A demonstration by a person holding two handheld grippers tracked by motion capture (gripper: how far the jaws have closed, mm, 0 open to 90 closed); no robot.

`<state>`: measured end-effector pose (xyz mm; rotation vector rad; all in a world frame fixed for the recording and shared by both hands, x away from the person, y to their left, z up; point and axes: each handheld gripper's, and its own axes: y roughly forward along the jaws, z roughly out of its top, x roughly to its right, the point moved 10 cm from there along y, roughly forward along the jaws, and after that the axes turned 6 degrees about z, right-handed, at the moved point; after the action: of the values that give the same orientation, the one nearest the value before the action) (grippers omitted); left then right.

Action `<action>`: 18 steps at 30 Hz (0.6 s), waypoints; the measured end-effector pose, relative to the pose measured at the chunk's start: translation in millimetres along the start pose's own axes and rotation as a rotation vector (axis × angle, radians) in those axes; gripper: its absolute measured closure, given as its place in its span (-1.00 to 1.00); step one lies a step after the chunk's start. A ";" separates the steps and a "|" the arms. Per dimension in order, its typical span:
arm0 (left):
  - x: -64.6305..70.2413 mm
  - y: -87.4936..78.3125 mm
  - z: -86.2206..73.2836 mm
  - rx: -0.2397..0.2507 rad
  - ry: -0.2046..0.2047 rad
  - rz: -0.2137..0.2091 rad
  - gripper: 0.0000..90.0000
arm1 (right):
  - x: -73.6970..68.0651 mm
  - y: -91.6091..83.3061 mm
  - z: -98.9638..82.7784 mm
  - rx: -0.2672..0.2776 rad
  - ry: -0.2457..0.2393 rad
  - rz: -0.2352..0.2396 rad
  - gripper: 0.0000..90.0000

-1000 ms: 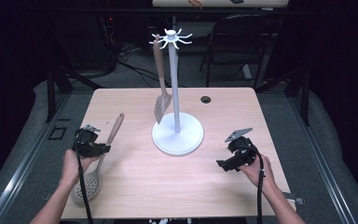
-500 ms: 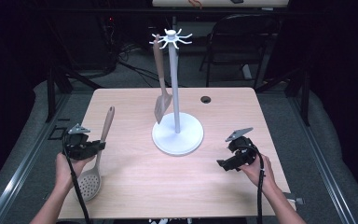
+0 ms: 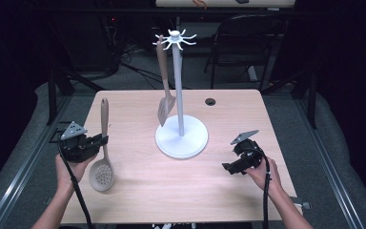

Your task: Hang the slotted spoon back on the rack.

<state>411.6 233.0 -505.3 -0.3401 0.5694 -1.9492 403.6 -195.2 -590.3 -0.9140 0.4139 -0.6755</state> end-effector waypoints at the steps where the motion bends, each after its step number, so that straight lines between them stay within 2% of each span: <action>1: 2.4 -1.0 3.9 0.014 0.006 -0.003 0.70 | -0.7 0.3 0.5 0.004 0.003 0.004 -0.83; 5: 12.1 -3.2 19.1 0.075 0.019 -0.013 0.70 | -0.4 0.6 0.6 0.004 0.003 0.000 -0.83; 9: 19.7 -1.5 30.2 0.110 0.045 -0.014 0.70 | 0.5 0.1 -0.2 0.000 -0.001 -0.002 -0.83; 18: 37.9 5.9 50.8 0.148 0.084 -0.038 0.70 | 1.4 -0.3 -0.7 0.004 0.005 -0.008 -0.83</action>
<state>424.0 184.6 -465.9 -0.1774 0.4724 -2.0366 404.0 -196.7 -590.5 -0.9107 0.4126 -0.6861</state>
